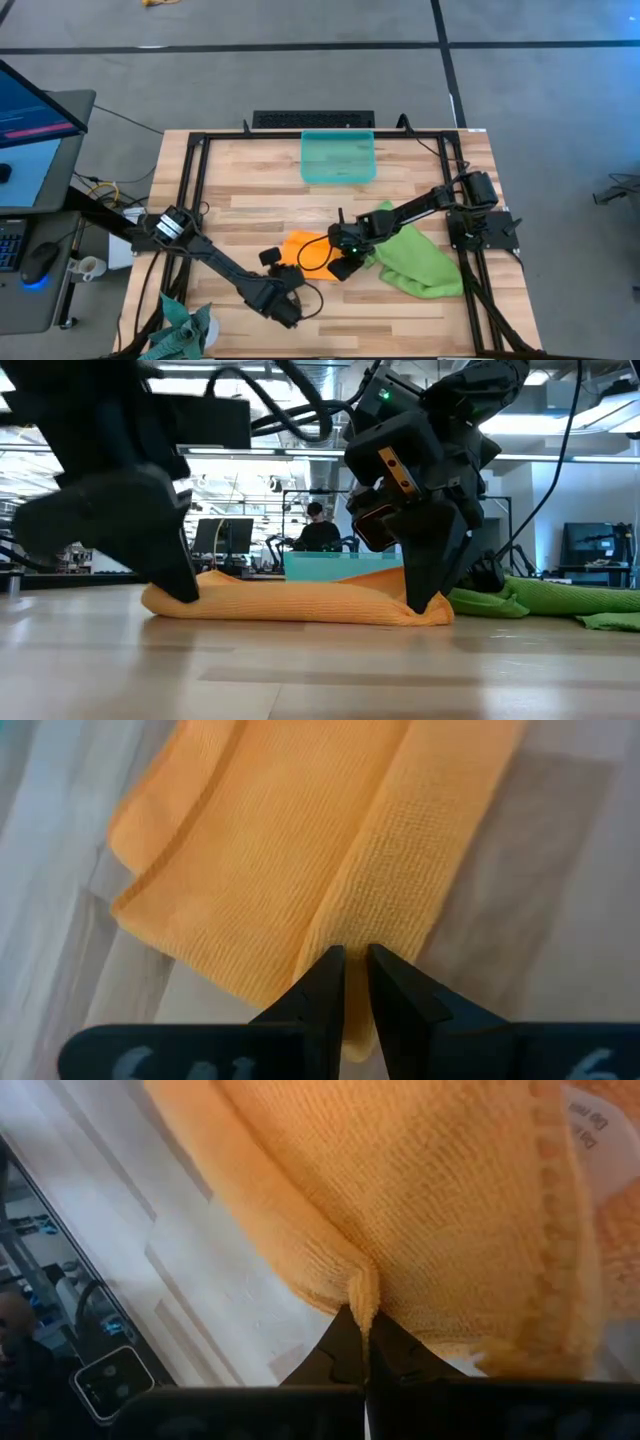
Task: Roll microfiber towels into tight, uniform cylinder then place into a basket
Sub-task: Roll the orange microfiber towel
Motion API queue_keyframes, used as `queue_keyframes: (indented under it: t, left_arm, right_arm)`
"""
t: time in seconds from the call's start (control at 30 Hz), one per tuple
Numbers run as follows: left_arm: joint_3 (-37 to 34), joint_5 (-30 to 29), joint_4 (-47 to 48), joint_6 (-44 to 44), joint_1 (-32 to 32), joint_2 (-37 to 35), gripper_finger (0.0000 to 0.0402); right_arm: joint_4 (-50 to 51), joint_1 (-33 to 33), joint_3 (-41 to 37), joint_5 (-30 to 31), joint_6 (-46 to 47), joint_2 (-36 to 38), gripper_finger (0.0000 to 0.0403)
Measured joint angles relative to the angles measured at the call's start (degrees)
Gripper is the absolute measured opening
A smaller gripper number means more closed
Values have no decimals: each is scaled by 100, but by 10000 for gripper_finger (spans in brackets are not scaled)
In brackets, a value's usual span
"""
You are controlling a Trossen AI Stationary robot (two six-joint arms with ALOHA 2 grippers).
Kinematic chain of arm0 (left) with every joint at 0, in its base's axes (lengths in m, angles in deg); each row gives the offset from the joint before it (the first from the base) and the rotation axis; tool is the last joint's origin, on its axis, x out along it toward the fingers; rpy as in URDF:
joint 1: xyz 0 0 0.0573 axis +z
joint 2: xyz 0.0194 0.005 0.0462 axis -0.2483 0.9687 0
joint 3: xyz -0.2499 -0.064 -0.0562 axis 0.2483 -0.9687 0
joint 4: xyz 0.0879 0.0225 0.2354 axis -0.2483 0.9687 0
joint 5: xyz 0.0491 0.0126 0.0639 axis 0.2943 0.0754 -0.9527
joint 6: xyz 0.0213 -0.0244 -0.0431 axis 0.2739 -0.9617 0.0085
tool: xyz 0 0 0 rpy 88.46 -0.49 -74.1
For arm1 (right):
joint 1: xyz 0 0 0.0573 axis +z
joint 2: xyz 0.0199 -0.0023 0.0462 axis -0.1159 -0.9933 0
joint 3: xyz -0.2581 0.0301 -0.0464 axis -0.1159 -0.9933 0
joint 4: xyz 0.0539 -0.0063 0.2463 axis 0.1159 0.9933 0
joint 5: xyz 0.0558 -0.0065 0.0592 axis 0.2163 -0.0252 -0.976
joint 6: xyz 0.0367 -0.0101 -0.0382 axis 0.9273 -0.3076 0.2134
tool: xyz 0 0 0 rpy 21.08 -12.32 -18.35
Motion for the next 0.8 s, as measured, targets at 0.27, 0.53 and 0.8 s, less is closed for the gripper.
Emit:
queue_keyframes:
  t: [0.27, 0.53, 0.8]
  left_arm:
    - [-332, 334, -235, 0, 176, -50, 42]
    - [-363, 345, -248, -100, 19, -33, 42]
    - [-368, 383, -255, -109, 8, -20, 42]
  right_arm:
    - [42, 94, 2, 55, -264, 2, 24]
    - [54, 115, 7, 135, -476, 9, 114]
    - [107, 85, 3, -54, -983, 80, 180]
